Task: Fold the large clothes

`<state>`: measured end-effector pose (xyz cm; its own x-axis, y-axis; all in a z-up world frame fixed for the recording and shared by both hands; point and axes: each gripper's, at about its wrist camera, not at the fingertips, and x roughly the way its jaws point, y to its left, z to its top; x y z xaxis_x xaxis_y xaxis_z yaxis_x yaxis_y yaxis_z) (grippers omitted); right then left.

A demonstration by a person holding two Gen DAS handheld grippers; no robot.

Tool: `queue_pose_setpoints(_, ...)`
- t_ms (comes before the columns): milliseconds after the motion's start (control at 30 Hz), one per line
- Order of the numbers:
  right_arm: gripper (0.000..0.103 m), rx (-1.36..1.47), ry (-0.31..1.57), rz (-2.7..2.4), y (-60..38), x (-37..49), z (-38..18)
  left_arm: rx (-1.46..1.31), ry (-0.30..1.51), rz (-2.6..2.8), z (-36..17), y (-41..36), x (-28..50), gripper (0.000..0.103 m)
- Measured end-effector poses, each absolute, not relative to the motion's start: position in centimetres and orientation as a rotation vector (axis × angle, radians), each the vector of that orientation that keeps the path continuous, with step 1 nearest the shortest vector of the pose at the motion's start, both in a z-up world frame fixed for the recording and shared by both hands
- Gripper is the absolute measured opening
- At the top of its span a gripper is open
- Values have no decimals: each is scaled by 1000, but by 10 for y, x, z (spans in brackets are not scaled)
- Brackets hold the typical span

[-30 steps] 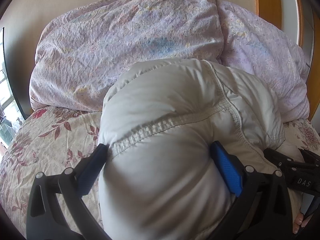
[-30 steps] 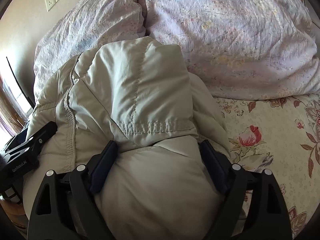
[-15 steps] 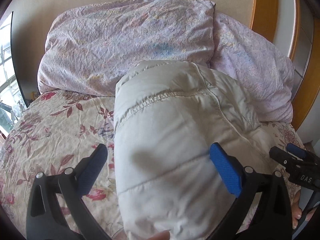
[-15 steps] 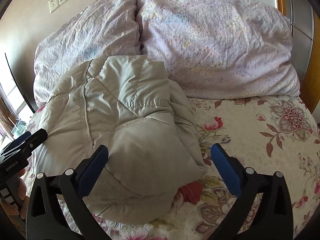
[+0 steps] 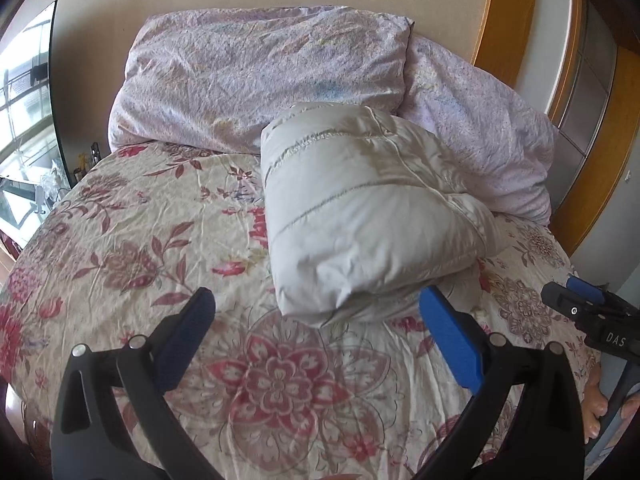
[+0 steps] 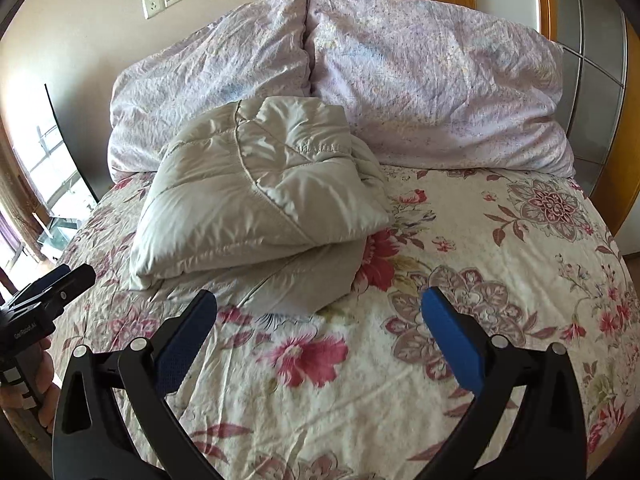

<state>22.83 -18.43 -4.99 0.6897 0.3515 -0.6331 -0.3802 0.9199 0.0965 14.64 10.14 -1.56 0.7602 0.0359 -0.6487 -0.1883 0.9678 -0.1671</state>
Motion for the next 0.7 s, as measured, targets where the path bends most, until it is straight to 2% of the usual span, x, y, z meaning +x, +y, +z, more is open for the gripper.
queue_pose_setpoints(267,102,-58,722,420,-191,193,-58,-128,718,176,-15,87,114,101)
queue_pose_setpoints(700,102,-39,737,448,-195,169,-60,-131,735,106,-15,70,100,101)
